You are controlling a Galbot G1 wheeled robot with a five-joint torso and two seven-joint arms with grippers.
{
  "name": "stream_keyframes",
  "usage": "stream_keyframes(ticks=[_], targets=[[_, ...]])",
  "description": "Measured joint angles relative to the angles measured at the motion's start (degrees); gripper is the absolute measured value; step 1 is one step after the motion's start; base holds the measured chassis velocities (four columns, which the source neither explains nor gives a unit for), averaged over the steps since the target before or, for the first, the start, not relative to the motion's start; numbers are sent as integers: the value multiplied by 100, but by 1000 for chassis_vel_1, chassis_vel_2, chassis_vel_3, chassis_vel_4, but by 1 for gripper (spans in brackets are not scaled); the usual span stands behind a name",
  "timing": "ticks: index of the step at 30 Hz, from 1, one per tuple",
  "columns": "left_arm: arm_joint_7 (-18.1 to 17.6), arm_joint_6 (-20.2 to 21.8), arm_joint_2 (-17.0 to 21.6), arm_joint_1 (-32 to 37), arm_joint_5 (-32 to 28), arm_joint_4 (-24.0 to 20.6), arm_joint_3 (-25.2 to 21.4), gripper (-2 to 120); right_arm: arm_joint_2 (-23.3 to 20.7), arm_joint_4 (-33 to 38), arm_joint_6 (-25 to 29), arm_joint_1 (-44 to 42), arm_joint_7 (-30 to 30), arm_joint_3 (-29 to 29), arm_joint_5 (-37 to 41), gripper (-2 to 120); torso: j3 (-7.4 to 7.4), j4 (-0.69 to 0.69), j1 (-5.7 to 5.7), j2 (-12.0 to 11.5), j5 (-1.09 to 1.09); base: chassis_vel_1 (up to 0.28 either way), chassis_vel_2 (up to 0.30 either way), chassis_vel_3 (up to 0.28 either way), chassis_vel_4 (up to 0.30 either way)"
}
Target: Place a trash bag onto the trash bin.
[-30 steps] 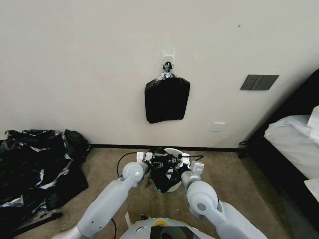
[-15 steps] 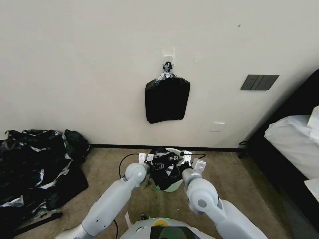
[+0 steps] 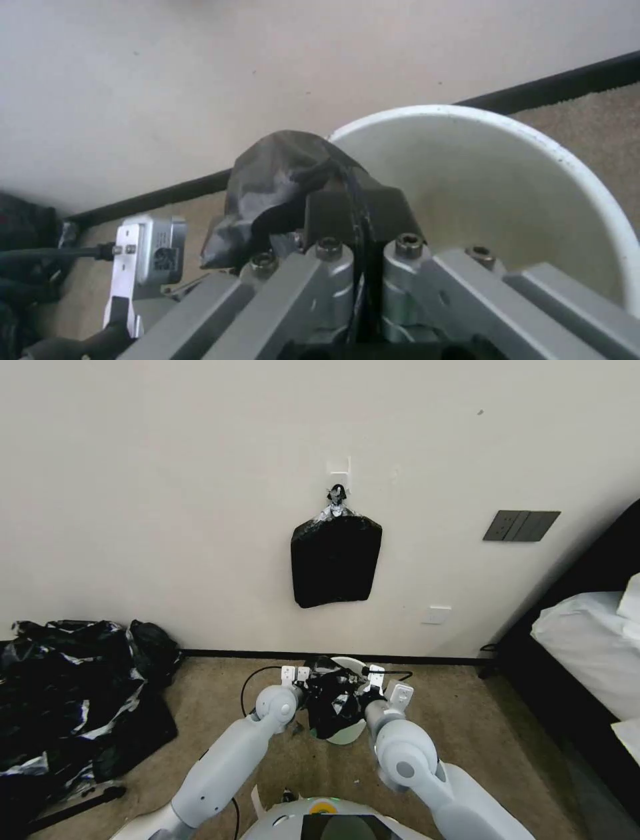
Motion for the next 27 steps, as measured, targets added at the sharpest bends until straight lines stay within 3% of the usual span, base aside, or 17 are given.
stream_keyframes(ticks=[8, 11, 13, 14, 16, 19, 27], targets=[[-62, -200, 42, 90, 123, -71, -51, 2, -77, 93, 11, -69, -7, 103, -43, 0, 1, -2, 0, 0, -2, 0, 0, 0, 0], [-9, -348, 70, 153, 219, -133, -88, 1, -105, 152, 11, -95, -12, 126, -64, 0, 1, -3, 0, 0, -4, 0, 0, 0, 0], [232, -856, 186, 372, 655, -382, -239, 1, -176, 285, 27, -209, -126, 189, -304, 0, 1, 0, 0, 0, 1, 0, 0, 0, 0], [232, -856, 186, 372, 655, -382, -239, 1, -176, 285, 27, -209, -126, 189, -304, 0, 1, 0, 0, 0, 1, 0, 0, 0, 0], [474, -1296, 267, 625, 1116, -676, -403, 1, -228, 424, 77, -324, -265, 225, -567, 0, 1, -1, 0, 0, -1, 0, 0, 0, 0], [663, -1627, 350, 826, 1431, -910, -537, 1, -247, 541, 123, -365, -358, 254, -696, 0, 1, 0, 0, 0, 0, 0, 0, 0, 0], [949, -2004, 538, 1125, 1947, -1283, -750, 1, -342, 770, 246, -352, -605, 403, -1119, 0, 1, 0, 0, 0, 0, 0, 0, 0, 0]])
